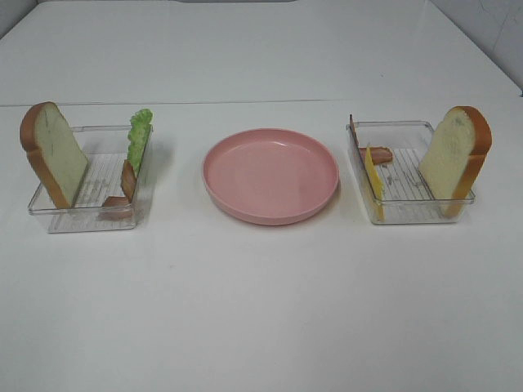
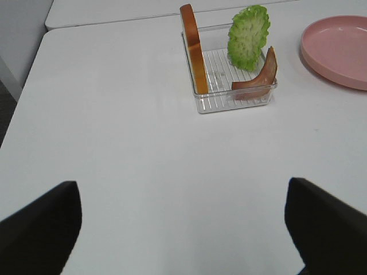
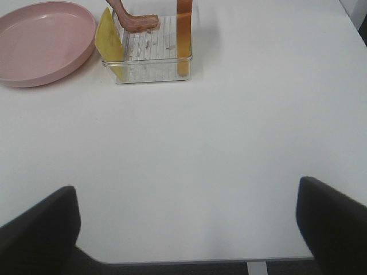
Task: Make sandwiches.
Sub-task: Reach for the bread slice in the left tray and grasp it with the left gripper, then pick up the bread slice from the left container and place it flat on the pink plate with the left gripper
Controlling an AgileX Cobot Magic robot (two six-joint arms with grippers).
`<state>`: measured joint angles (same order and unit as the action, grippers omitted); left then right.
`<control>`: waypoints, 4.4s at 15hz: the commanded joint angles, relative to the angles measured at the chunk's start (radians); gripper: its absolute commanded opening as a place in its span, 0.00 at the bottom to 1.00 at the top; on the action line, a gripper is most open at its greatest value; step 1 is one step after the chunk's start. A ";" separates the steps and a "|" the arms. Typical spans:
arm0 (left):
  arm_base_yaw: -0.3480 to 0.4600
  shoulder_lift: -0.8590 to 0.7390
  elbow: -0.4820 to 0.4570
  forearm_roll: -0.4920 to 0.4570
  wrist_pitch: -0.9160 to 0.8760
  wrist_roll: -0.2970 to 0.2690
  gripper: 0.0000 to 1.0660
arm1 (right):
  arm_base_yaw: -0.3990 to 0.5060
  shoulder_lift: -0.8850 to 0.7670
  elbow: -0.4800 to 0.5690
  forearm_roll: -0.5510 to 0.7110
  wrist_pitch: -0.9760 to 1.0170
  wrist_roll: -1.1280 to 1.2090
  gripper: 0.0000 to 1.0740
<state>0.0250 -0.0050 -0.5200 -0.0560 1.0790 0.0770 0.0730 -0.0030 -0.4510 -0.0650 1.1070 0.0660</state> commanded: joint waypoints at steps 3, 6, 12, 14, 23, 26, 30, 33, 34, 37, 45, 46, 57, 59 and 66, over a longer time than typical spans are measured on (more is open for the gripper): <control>0.001 -0.011 0.001 -0.004 -0.004 0.001 0.83 | -0.005 -0.032 0.001 0.003 -0.009 -0.007 0.92; 0.001 -0.011 0.001 -0.004 -0.004 0.001 0.83 | -0.005 -0.032 0.001 0.003 -0.009 -0.007 0.92; 0.001 -0.011 0.001 -0.004 -0.004 0.001 0.83 | -0.005 -0.032 0.001 0.003 -0.009 -0.007 0.92; 0.001 -0.011 0.001 -0.004 -0.004 0.001 0.83 | -0.005 -0.032 0.001 0.003 -0.009 -0.007 0.92; 0.001 0.131 -0.029 0.000 -0.039 -0.007 0.83 | -0.005 -0.032 0.001 0.003 -0.009 -0.007 0.92; 0.001 0.368 -0.088 0.012 -0.135 -0.065 0.83 | -0.005 -0.032 0.001 0.003 -0.009 -0.007 0.92; 0.001 0.759 -0.281 0.013 -0.136 -0.107 0.83 | -0.005 -0.032 0.001 0.003 -0.009 -0.007 0.92; 0.001 0.993 -0.448 0.013 -0.098 -0.107 0.83 | -0.005 -0.032 0.001 0.003 -0.009 -0.007 0.92; 0.001 1.103 -0.544 0.017 -0.087 -0.107 0.83 | -0.005 -0.032 0.001 0.003 -0.009 -0.007 0.92; 0.001 1.273 -0.680 0.017 -0.086 -0.104 0.83 | -0.005 -0.032 0.001 0.003 -0.009 -0.007 0.92; 0.001 1.744 -0.945 -0.007 -0.116 -0.103 0.83 | -0.005 -0.032 0.001 0.003 -0.009 -0.007 0.92; 0.001 1.815 -0.983 -0.024 -0.138 -0.098 0.83 | -0.005 -0.032 0.001 0.003 -0.009 -0.007 0.92; 0.001 2.078 -1.079 -0.145 -0.252 -0.100 0.73 | -0.005 -0.032 0.001 0.003 -0.009 -0.007 0.92; 0.001 2.078 -1.079 -0.144 -0.262 -0.109 0.36 | -0.005 -0.032 0.001 0.003 -0.009 -0.007 0.92; 0.001 2.032 -1.083 -0.189 -0.300 -0.146 0.00 | -0.005 -0.032 0.001 0.003 -0.009 -0.007 0.92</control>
<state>0.0250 2.0500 -1.5940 -0.2380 0.7810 -0.0590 0.0730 -0.0030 -0.4510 -0.0650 1.1070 0.0660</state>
